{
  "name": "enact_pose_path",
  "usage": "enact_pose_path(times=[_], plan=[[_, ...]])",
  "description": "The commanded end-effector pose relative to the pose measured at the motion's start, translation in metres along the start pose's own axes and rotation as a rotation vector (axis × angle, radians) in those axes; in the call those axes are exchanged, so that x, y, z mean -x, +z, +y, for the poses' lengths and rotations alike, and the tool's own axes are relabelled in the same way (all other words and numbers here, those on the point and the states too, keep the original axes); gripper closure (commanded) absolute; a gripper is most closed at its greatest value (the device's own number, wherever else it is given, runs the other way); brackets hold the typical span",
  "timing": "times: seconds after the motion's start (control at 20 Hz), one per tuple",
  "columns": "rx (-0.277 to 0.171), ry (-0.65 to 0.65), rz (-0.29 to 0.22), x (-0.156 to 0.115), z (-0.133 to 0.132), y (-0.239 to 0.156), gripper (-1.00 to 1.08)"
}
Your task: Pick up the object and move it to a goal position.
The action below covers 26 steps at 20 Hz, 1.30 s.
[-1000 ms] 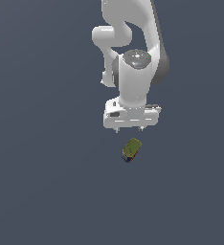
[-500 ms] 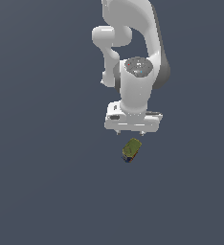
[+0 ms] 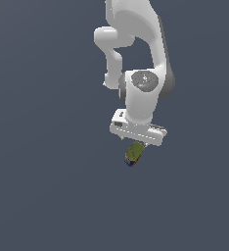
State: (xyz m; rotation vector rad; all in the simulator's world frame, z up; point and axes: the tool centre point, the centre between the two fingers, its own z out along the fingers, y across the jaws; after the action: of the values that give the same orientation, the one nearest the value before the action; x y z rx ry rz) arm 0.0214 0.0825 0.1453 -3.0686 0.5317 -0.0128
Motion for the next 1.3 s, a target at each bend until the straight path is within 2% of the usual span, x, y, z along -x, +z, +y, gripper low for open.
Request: enact_pose_path(times=[0.0,0.6,1.25], plan=[[0.005,0.064,-0.001,-0.001,-0.002,0.007,-0.92],[0.024,0.29,0.0,-0.006,-0.01,0.031,-0.92],[0.028,0.336,0.001,-0.006,-0.012,0.04,-0.92]])
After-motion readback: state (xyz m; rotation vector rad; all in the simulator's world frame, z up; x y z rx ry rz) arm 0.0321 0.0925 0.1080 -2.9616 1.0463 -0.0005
